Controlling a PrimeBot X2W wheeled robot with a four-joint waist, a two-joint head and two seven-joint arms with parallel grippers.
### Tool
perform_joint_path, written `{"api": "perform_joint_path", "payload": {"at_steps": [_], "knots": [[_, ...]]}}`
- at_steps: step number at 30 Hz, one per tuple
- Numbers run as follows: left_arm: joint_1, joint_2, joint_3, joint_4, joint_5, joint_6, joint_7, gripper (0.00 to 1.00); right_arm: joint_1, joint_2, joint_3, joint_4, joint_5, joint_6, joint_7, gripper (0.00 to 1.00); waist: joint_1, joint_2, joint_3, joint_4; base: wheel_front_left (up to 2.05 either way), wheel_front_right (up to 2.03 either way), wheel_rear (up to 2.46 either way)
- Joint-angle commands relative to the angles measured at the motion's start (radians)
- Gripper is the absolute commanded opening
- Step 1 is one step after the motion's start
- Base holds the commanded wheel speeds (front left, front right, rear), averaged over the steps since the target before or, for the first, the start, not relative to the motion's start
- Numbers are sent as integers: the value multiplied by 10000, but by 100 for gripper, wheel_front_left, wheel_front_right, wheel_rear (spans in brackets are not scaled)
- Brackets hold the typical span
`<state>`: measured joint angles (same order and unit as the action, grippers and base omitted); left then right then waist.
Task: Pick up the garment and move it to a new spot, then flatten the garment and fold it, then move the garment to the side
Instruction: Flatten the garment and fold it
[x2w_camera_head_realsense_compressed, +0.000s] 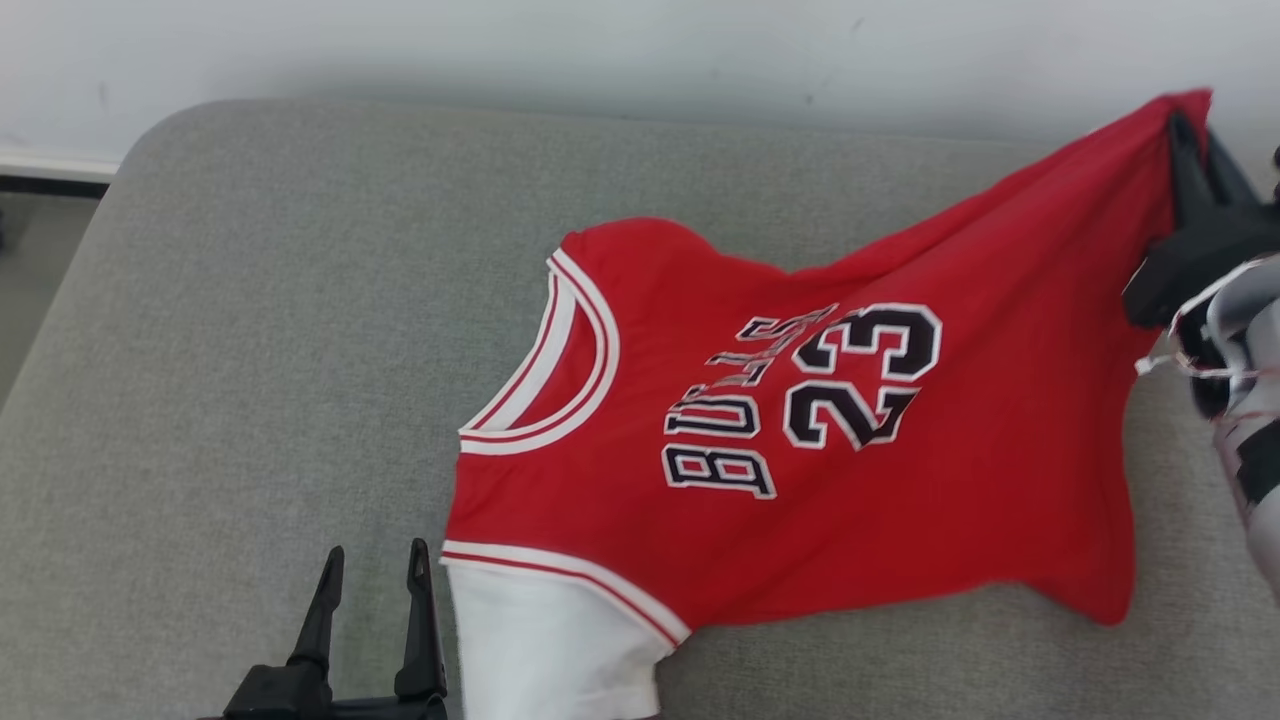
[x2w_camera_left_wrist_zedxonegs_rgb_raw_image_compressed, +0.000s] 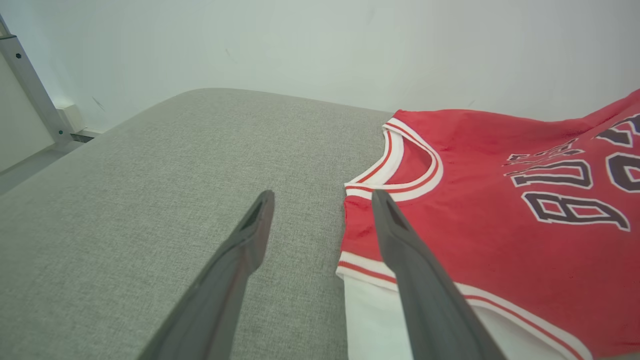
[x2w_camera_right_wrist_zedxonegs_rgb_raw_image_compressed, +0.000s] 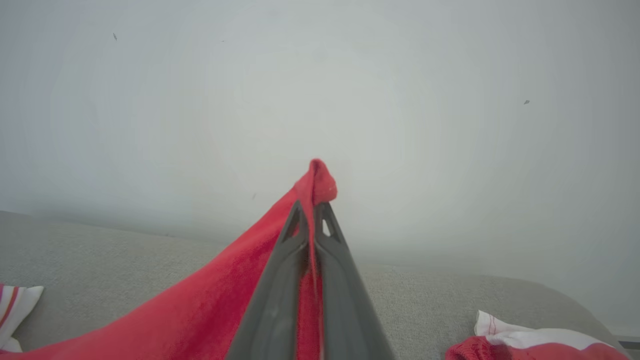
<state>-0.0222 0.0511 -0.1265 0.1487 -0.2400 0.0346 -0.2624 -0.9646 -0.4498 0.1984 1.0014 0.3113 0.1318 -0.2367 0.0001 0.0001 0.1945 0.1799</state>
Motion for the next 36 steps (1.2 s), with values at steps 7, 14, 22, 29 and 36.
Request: {"api": "perform_joint_path", "payload": {"at_steps": [7,14,22,29,36], "knots": [[-232,-13,-249,17,-208,107,-32,100,-958,-138,246,1155,-315,-27,-85,100,-1,-1,404,409,0,0,0],[-80,-13,-109,58,-194,167,-32,100,-874,-176,268,1201,-444,-27,-278,100,-1,-1,207,190,0,0,0],[164,-13,231,56,19,98,-32,100,877,14,-721,-1626,-387,-27,-271,100,-1,-1,-435,-383,0,0,0],[489,-15,617,-41,135,46,-31,100,3195,568,-1820,-4114,-695,-27,-266,100,-1,-1,-798,-978,0,0,0],[697,-10,745,-3,185,5,-32,100,5772,1443,-2554,-6178,-861,-27,-267,100,-1,-1,-1118,-1302,0,0,0]]}}
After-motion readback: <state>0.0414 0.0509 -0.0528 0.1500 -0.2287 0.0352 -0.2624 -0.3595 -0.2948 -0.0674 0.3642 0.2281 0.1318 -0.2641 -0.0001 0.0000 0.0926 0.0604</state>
